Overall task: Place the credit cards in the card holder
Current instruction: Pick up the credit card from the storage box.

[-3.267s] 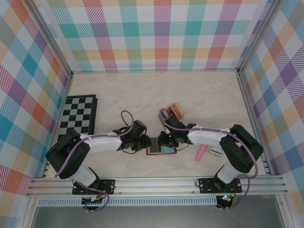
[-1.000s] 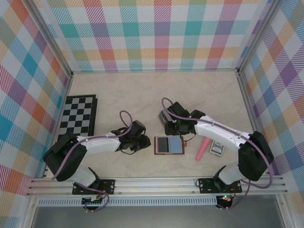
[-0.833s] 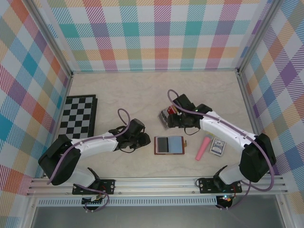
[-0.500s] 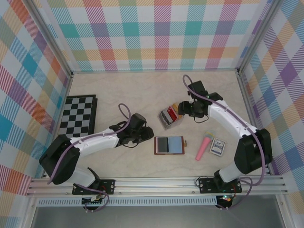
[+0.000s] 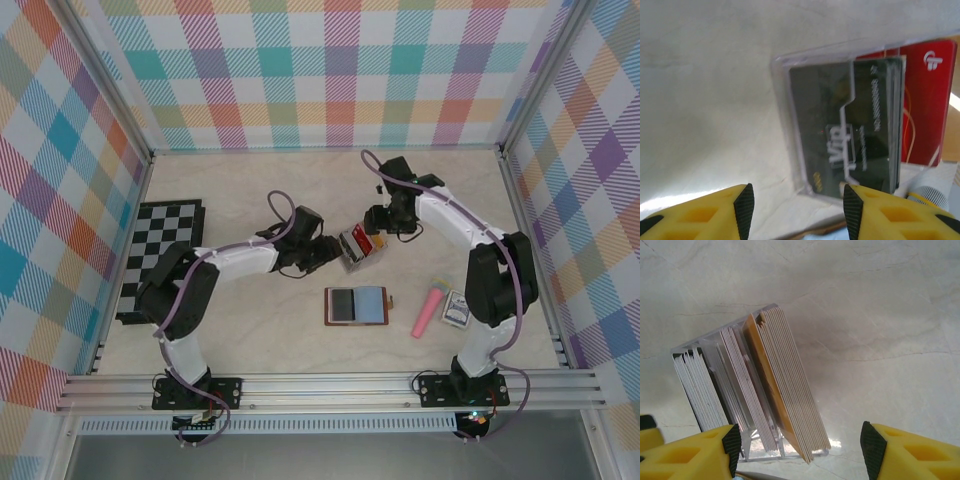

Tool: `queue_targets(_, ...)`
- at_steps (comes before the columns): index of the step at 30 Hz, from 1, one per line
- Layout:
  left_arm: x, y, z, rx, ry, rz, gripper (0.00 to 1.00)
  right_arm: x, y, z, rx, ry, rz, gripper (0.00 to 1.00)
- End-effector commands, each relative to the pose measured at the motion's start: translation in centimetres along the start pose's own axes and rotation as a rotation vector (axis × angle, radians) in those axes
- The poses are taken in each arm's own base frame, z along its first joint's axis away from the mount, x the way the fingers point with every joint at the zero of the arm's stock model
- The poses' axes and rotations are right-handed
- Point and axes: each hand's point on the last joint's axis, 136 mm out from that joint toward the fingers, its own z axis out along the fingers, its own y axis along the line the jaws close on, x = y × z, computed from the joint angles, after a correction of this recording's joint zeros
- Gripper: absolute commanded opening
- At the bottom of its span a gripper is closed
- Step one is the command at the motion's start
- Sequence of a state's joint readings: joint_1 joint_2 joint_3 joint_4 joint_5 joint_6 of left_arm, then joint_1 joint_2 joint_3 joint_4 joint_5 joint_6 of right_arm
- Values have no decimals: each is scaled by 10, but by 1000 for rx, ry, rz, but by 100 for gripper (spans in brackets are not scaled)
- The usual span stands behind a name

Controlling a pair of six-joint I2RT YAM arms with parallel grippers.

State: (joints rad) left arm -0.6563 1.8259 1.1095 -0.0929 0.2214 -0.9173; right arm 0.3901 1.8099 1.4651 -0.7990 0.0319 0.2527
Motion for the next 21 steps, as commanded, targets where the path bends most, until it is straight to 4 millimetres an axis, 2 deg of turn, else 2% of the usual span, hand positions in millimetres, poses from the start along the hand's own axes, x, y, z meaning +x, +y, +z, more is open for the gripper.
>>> queue_targets(1,-7,-18,10,55,29,-4,52,-8,3,-2,-62,14,25,67)
queue_targets(6,-13,-18,22,49,36,-18,52,-11,7,6,-121,31,29,67)
queue_targets(13,-11,-3,31,9,47,-29,50,-15,9,11,-135,35,-8,66)
queue_targets(21,-7,8,40,-15,63,-34,46,-9,0,26,-46,70,-65,65)
